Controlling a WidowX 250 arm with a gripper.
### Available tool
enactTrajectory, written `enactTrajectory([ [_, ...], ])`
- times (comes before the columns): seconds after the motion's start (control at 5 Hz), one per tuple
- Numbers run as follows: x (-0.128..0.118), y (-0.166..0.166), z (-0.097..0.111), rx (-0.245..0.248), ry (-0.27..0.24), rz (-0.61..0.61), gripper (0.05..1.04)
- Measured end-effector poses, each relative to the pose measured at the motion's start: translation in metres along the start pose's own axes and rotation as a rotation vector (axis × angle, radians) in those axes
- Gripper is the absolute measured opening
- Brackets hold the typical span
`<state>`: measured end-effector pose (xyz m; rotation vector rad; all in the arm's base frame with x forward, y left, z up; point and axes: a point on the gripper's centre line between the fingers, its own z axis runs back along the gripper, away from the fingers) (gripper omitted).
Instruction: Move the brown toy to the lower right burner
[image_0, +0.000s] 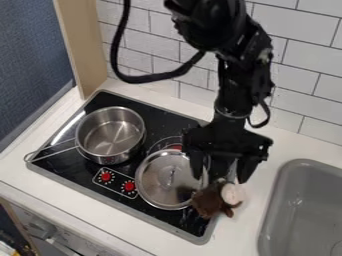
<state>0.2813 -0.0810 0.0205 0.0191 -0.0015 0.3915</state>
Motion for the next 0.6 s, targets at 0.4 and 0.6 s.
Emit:
enactTrajectory([
  [0.4,0.011,0.010,0.051,-0.068,-0.098,-0.017,1.001],
  [0.6,0.011,0.010,0.051,-0.068,-0.099,-0.015,1.001],
])
